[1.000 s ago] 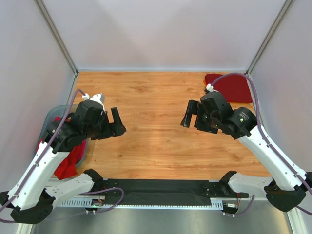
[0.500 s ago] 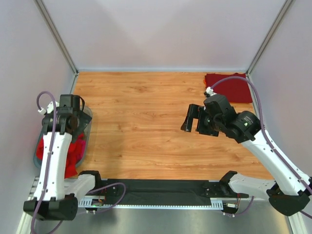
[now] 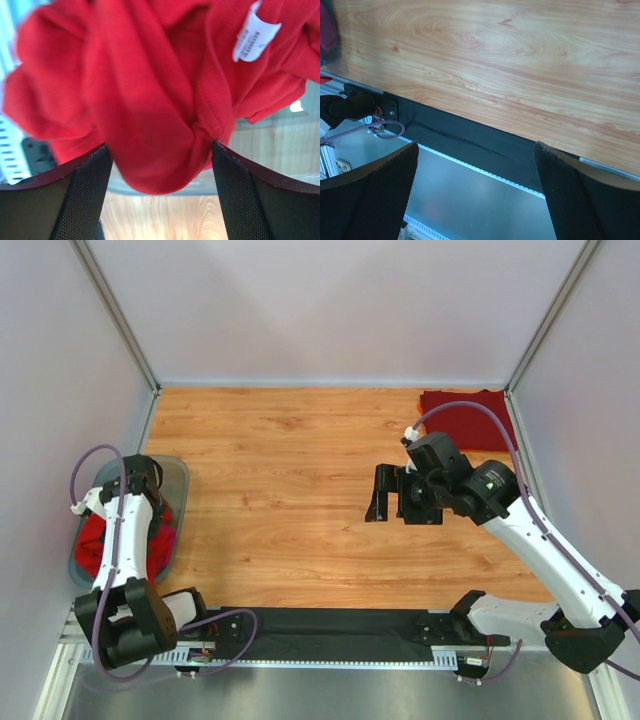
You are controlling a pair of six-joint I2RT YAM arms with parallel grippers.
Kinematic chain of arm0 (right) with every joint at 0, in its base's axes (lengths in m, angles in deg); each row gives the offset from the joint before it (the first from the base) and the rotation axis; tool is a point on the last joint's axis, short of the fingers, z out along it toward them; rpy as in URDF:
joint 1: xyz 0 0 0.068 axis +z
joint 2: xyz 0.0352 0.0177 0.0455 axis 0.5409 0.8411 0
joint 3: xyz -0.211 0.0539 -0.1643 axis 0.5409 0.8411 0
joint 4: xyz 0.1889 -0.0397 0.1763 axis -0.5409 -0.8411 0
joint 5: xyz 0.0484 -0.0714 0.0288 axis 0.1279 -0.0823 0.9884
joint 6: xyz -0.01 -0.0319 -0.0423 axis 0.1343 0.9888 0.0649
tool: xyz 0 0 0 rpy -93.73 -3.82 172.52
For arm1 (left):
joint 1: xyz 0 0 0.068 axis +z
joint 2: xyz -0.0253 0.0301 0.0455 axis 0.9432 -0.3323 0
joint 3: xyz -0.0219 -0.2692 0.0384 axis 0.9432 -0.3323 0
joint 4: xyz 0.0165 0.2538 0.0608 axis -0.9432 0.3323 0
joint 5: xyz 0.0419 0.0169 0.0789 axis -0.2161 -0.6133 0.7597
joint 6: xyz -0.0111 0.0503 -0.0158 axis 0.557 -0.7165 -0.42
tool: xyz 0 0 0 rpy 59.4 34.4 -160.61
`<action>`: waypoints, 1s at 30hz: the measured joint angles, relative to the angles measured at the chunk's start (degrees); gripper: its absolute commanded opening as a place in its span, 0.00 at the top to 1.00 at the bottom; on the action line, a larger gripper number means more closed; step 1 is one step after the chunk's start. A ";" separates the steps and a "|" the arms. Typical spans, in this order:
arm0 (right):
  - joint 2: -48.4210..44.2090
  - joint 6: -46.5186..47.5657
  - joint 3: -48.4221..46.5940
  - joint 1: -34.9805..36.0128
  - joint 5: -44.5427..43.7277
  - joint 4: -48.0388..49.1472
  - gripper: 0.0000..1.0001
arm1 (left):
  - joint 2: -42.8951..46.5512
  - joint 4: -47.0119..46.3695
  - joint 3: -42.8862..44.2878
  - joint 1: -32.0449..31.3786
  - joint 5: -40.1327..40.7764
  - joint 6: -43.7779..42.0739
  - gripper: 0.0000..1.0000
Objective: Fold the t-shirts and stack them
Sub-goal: Grab the tshirt from the pile, then move the tshirt to the center of the board
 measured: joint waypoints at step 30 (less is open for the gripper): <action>2.51 0.76 -15.19 0.00 -6.95 -5.14 0.04 | -8.09 -11.69 62.58 -31.80 -41.40 -13.20 1.00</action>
